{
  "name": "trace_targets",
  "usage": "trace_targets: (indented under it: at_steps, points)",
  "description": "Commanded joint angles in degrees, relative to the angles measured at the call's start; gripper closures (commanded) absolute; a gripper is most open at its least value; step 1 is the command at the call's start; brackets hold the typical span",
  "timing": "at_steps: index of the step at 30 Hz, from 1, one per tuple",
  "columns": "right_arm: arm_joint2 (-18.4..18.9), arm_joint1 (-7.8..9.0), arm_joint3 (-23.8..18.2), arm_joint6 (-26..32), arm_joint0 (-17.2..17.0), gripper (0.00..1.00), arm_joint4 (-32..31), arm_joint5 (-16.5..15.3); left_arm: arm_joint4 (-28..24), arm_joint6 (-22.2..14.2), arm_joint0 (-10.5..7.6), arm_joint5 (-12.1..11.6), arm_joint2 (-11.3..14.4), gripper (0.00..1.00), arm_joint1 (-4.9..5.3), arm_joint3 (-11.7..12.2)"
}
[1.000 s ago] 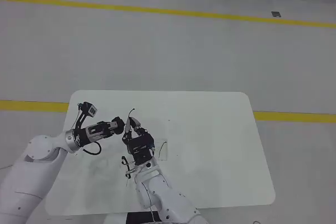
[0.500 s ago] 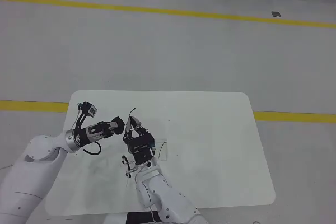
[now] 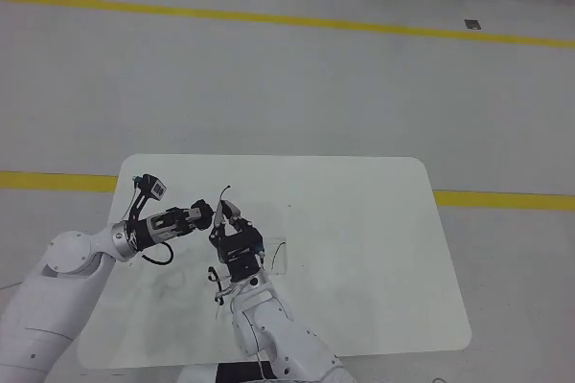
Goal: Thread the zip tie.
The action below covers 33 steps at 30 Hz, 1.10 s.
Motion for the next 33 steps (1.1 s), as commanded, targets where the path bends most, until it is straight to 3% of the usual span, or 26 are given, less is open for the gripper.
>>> trace_targets:
  at_steps: [1,33]
  points:
    - [-0.08,0.05,-0.03,0.06,0.03,1.0,0.1,0.0,0.0,0.0,0.0,0.0,0.0,1.0,0.0,0.0]
    - [-0.54,0.94,-0.7,1.07,0.24,1.0,6.33,0.0,0.0,0.0,0.0,0.0,0.0,1.0,0.0,0.0]
